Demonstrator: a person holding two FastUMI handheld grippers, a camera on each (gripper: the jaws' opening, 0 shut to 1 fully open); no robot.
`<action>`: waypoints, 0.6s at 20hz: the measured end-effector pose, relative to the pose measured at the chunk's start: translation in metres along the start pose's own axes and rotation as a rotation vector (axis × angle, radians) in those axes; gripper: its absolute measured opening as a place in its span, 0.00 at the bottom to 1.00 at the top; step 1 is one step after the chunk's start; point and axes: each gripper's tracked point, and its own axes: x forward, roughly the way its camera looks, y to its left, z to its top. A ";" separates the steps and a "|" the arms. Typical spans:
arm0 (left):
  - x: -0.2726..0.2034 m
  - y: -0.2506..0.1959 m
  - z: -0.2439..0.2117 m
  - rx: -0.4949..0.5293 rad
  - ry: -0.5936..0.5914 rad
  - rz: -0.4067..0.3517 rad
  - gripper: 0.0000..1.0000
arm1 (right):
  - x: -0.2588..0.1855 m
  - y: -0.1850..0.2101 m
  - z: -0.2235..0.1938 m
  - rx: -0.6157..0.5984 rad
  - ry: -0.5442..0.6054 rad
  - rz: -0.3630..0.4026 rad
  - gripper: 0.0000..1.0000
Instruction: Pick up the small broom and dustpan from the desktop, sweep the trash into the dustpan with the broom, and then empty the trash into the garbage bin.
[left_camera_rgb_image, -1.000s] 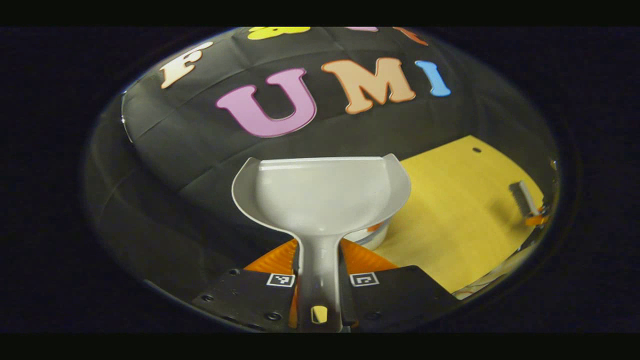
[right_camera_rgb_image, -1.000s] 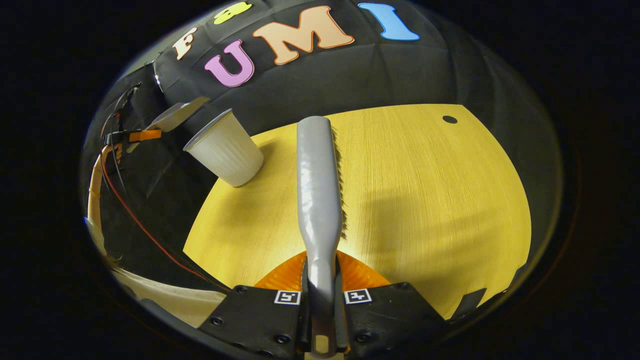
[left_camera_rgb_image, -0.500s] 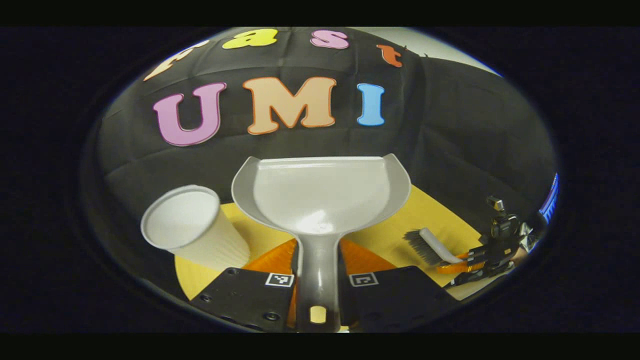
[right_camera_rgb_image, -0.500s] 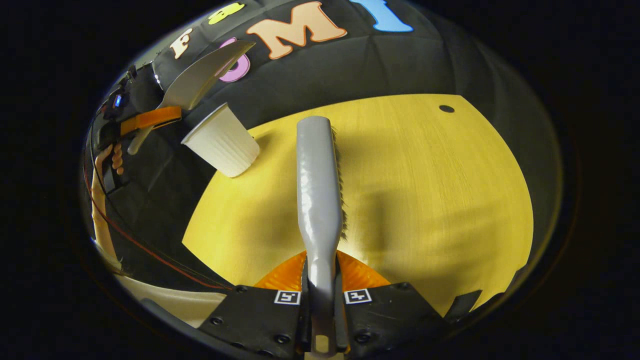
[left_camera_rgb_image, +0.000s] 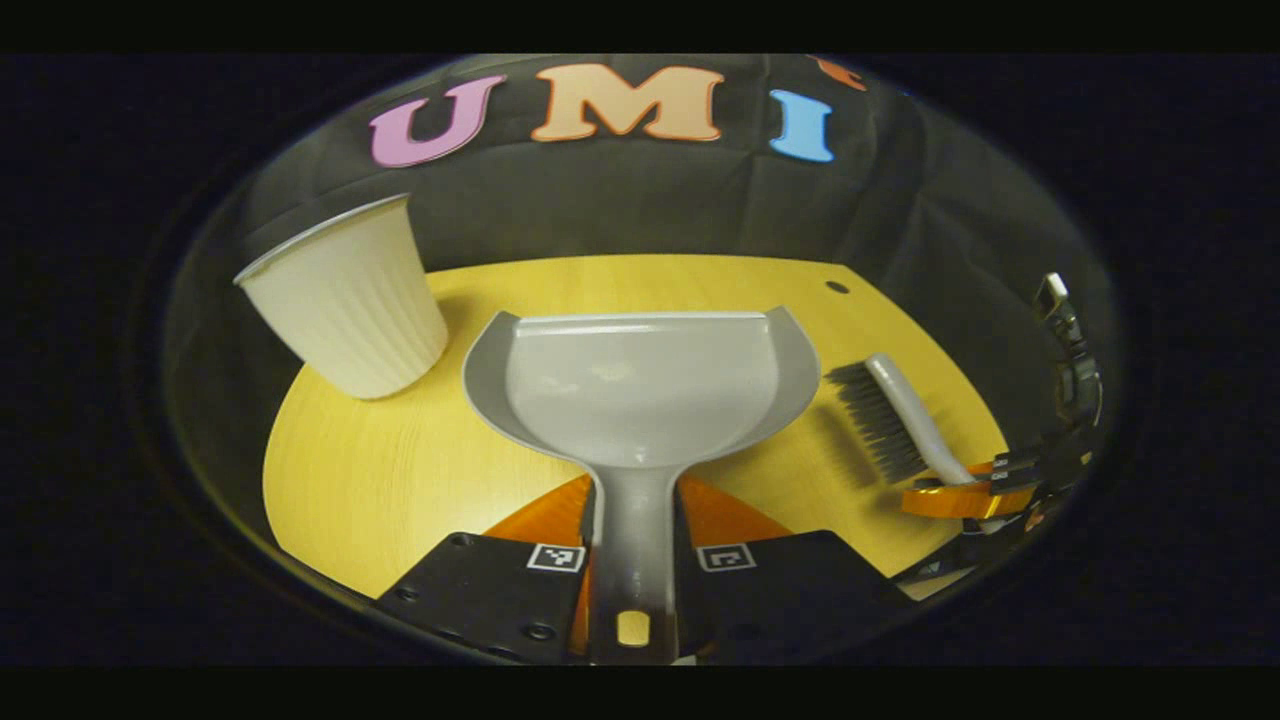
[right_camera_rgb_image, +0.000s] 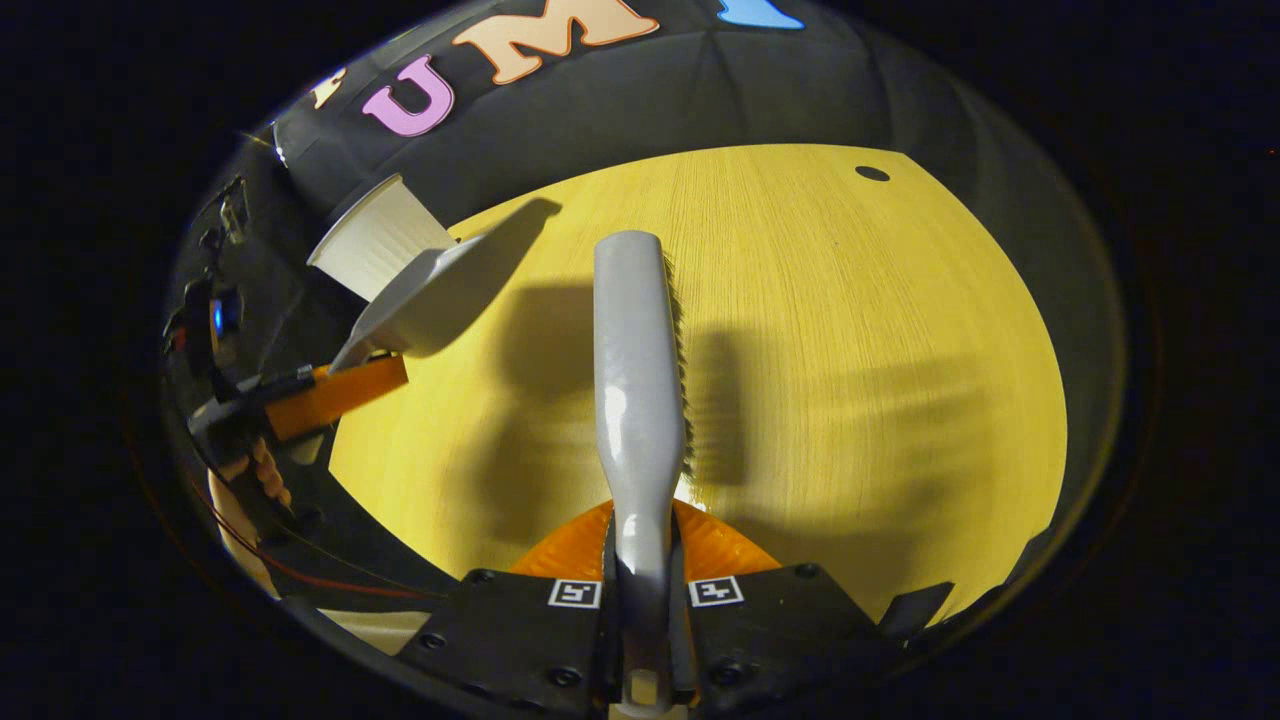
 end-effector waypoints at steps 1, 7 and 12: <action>0.004 0.002 -0.006 -0.004 0.015 0.023 0.27 | 0.012 0.012 0.010 -0.002 0.007 -0.014 0.17; 0.032 -0.002 -0.042 -0.076 0.097 0.067 0.27 | 0.035 0.046 0.025 0.001 0.073 -0.072 0.16; 0.038 0.006 -0.053 -0.042 0.124 0.118 0.27 | 0.044 0.042 0.026 0.020 0.110 -0.107 0.16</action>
